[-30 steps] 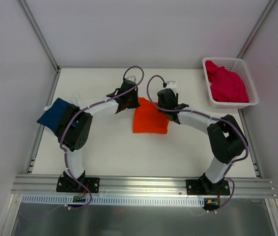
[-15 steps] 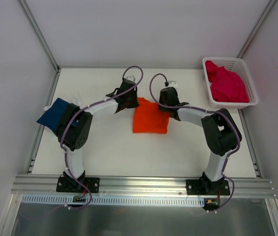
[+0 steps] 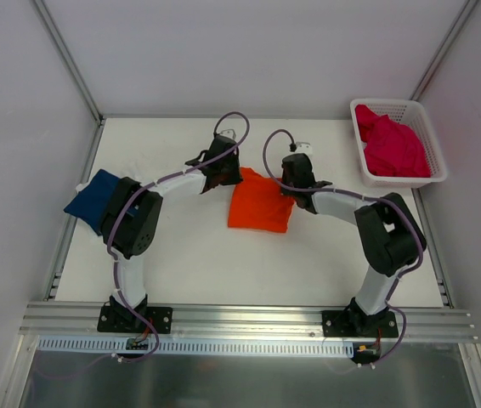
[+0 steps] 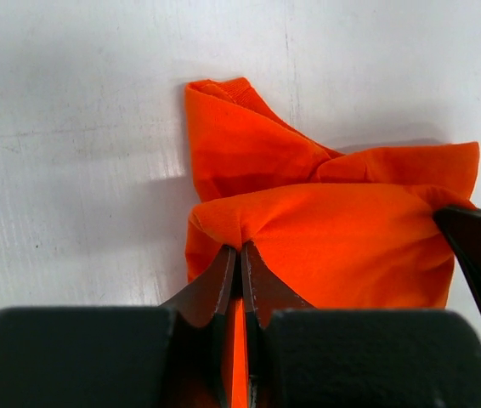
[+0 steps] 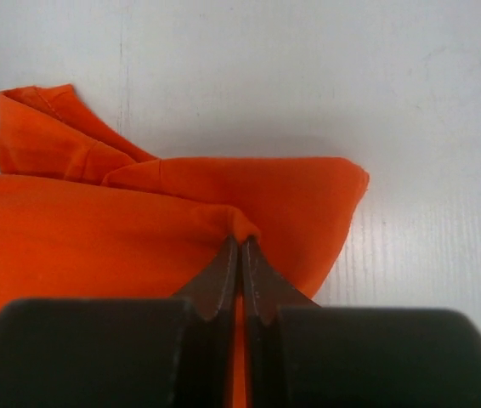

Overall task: Fold and stack the t-shirts
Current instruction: Fold the long partially folded tshirt into a neat square, then put the neatly folded tshirt into the corner of the board with both arms

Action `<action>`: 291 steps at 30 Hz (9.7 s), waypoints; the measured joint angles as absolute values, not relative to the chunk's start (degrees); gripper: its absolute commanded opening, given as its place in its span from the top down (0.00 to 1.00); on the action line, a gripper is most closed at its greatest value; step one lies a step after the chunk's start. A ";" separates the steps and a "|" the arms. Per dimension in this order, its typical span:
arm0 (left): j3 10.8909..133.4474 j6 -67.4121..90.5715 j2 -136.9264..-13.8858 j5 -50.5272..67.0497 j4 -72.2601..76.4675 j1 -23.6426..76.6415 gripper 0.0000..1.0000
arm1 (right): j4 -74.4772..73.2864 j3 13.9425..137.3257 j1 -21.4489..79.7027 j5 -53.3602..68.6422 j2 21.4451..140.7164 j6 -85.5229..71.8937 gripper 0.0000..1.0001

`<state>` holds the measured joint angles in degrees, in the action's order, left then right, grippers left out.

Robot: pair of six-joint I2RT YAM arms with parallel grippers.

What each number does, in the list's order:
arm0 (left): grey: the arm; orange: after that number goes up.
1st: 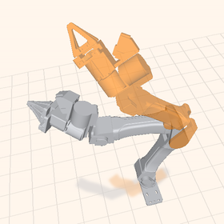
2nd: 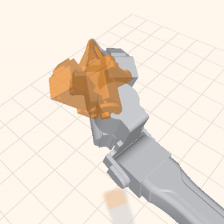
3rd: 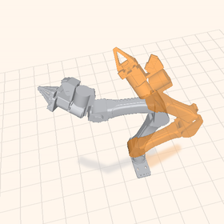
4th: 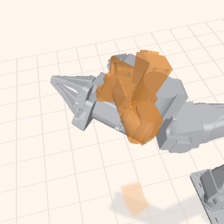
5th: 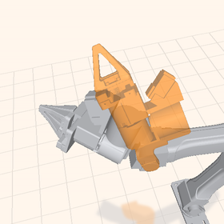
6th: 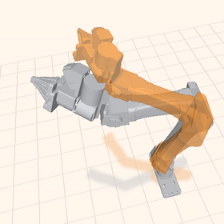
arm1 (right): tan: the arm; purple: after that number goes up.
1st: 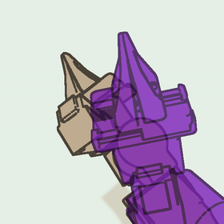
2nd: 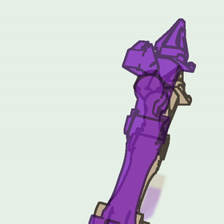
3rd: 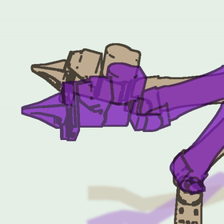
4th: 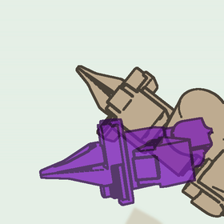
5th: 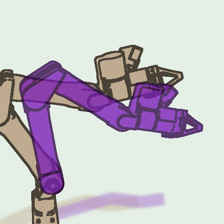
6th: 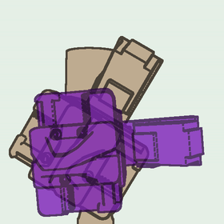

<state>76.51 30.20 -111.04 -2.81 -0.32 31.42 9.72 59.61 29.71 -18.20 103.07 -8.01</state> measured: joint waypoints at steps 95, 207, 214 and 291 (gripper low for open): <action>99.90 18.22 -127.76 14.83 -3.49 31.05 0.01 | -9.19 52.77 44.01 -40.75 83.94 -21.26 0.15; 31.11 47.03 -91.72 -3.53 37.32 43.79 0.09 | 22.09 52.07 15.75 21.43 104.60 -14.72 0.18; 30.92 47.44 -92.53 -4.49 39.13 43.81 0.09 | 22.13 51.94 15.75 22.09 104.60 -14.83 0.18; 42.57 39.68 -79.24 -23.42 -5.72 42.26 1.00 | 20.78 63.11 45.06 15.38 105.56 -18.72 1.00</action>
